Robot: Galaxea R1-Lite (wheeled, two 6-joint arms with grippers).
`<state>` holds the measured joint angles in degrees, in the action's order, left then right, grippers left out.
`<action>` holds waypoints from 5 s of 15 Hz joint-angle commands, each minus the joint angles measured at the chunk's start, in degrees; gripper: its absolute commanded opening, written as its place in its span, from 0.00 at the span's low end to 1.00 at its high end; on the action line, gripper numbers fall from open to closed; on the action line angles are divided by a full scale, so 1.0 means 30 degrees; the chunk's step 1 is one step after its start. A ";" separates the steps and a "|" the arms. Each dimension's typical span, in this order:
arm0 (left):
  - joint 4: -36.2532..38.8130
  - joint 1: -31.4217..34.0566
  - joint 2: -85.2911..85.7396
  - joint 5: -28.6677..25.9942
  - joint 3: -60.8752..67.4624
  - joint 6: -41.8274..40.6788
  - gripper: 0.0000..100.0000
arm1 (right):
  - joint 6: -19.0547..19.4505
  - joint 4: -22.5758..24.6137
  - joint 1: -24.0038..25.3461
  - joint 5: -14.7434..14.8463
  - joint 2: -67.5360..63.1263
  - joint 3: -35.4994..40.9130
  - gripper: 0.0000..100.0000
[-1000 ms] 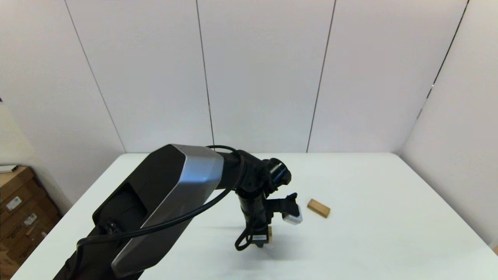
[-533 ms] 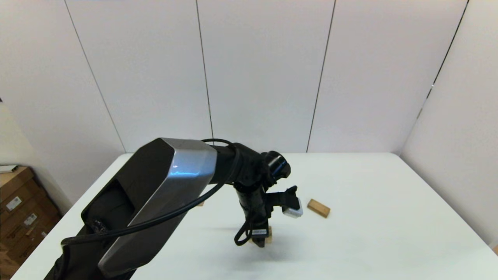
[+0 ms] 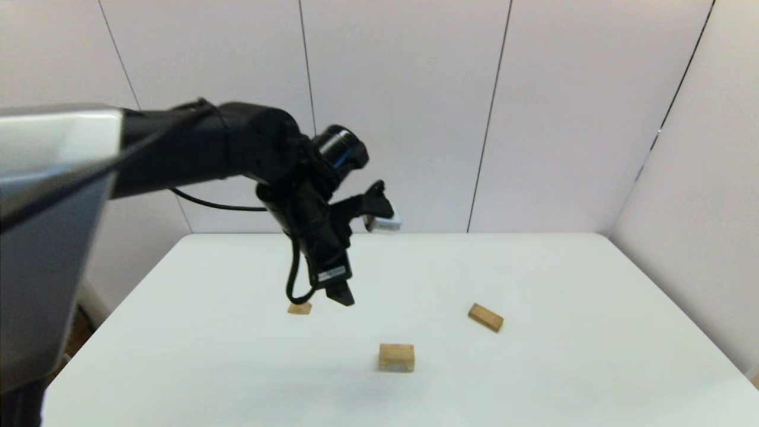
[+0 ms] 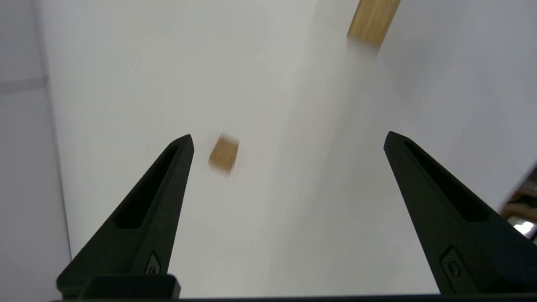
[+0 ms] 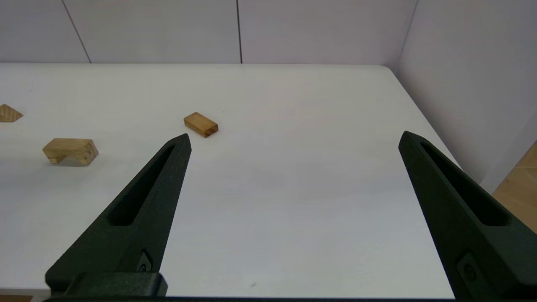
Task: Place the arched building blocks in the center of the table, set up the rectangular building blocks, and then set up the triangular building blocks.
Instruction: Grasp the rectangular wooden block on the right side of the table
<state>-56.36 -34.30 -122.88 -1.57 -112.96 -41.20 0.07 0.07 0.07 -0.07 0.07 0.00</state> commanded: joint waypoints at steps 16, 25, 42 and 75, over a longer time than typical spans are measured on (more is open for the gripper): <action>-0.0638 0.7538 2.8597 0.6032 1.8375 1.0131 1.00 | 0.0005 0.0005 0.0005 -0.0005 0.0005 0.0000 1.00; 0.0387 1.0995 3.6185 0.5944 2.3297 1.0043 1.00 | 0.0005 0.0005 0.0005 -0.0005 0.0005 0.0000 1.00; 1.5329 1.1259 4.0960 0.4948 3.4723 1.0131 1.00 | 0.0005 0.0005 0.0005 -0.0005 0.0005 0.0000 1.00; 1.8024 1.1259 4.0960 0.0524 3.7330 1.3442 1.00 | 0.0210 0.0005 0.0005 -0.0064 0.0005 0.0000 1.00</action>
<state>-2.28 -0.52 0.07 0.00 -0.96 -0.85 0.07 0.07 0.07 -0.07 0.07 0.00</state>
